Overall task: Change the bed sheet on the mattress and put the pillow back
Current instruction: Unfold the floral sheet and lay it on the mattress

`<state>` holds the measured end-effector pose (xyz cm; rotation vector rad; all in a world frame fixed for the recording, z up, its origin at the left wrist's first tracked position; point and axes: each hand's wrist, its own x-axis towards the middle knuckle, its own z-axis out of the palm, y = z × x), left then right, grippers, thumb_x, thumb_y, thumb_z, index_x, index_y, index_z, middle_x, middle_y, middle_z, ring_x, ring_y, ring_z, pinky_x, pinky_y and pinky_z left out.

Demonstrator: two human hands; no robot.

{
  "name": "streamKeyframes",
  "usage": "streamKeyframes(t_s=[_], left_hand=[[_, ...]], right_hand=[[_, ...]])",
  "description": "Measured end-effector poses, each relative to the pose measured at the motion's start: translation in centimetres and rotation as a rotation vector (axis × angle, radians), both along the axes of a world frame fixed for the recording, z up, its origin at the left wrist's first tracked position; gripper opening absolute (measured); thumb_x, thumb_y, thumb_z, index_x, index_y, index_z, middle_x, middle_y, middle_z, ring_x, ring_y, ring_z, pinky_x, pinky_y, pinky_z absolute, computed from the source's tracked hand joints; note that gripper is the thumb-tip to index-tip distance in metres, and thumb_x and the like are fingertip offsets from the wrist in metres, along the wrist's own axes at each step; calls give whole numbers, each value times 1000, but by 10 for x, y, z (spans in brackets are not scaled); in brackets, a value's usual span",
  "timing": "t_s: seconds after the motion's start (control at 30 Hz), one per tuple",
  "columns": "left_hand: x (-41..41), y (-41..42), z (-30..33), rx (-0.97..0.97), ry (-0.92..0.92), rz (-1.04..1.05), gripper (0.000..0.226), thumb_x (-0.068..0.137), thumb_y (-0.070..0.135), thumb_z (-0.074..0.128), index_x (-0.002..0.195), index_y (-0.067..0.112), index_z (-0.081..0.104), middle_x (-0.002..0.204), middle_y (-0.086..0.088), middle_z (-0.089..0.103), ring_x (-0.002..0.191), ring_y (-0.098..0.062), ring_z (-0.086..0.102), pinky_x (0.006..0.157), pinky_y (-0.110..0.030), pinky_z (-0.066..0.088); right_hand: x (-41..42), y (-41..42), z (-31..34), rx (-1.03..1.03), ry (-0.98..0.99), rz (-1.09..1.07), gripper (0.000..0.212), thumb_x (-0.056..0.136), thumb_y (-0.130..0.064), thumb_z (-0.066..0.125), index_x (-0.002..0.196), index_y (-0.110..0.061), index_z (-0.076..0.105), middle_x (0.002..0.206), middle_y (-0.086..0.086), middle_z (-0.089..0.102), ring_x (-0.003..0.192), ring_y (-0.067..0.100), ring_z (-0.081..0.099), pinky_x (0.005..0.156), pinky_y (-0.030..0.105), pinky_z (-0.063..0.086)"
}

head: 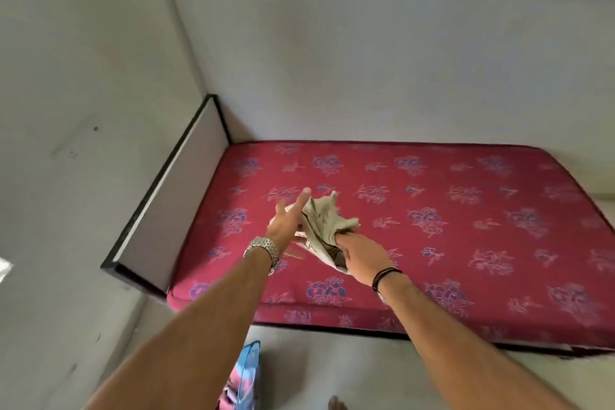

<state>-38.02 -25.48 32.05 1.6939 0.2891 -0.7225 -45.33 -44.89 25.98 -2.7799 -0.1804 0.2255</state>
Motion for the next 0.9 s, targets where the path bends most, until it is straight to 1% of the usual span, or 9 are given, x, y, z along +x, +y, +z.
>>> streamKeyframes(t_s=[0.07, 0.13, 0.2, 0.27, 0.4, 0.5, 0.6, 0.8, 0.9], left_hand=[[7, -26, -6, 8, -3, -80, 106, 71, 68, 78, 154, 44, 16, 132, -13, 62, 98, -34, 73, 70, -52, 63], [15, -43, -17, 38, -65, -104, 77, 83, 28, 73, 151, 31, 36, 122, -15, 68, 92, -26, 73, 74, -52, 64], [22, -53, -33, 37, -132, -81, 50, 81, 3, 54, 123, 27, 66, 107, -20, 73, 80, -26, 70, 77, -59, 61], [25, -60, -41, -5, -133, -53, 54, 77, -4, 44, 105, 31, 74, 97, -19, 74, 76, -29, 67, 80, -61, 59], [41, -78, -50, -131, -96, -35, 59, 82, -18, 40, 111, 23, 71, 87, -15, 67, 73, -28, 63, 75, -56, 58], [66, -86, -51, -228, -50, -52, 57, 86, -20, 41, 114, 21, 69, 87, -15, 67, 67, -25, 64, 66, -44, 58], [101, -85, -45, -269, -15, -58, 57, 88, -20, 40, 119, 20, 66, 91, -15, 69, 66, -25, 67, 63, -41, 61], [176, -69, -47, -287, 4, -19, 59, 84, -20, 39, 121, 19, 64, 100, -19, 72, 84, -36, 69, 80, -64, 59], [205, -69, -53, -119, -94, -29, 53, 83, -16, 39, 120, 13, 63, 84, -11, 67, 64, -24, 64, 62, -47, 59]], right_hand=[[2, -11, -5, -21, -143, 71, 40, 100, -4, 53, 134, -23, 61, 165, -1, 30, 156, 30, 21, 124, 40, 31], [1, -20, -2, 15, -163, 78, 38, 102, -4, 53, 134, -22, 64, 168, -10, 4, 159, 24, -4, 128, 37, 12], [2, -24, 10, 138, -31, 57, 38, 105, -6, 46, 134, -22, 63, 169, -9, 14, 158, 19, 13, 126, 31, 21], [5, -28, 23, 437, 198, -72, 39, 105, -15, 48, 139, -30, 59, 147, -2, 58, 124, 12, 59, 102, 26, 46], [30, -38, 33, 978, 263, -488, 48, 95, -53, 66, 135, -28, 56, 123, -10, 68, 107, 2, 64, 89, 23, 52], [63, -43, 27, 993, 146, -655, 47, 96, -52, 64, 133, -24, 56, 116, -13, 69, 107, 5, 65, 86, 24, 52], [98, -47, 20, 954, 128, -755, 38, 103, -43, 54, 126, -12, 60, 101, -2, 68, 91, 19, 67, 80, 45, 59], [151, -45, 26, 1001, 45, -773, 38, 109, -39, 43, 140, -21, 58, 120, 7, 68, 109, 28, 68, 92, 50, 59], [168, -44, 35, 826, -101, -705, 41, 110, -34, 41, 145, -17, 54, 125, -6, 63, 118, 14, 58, 102, 32, 46]])
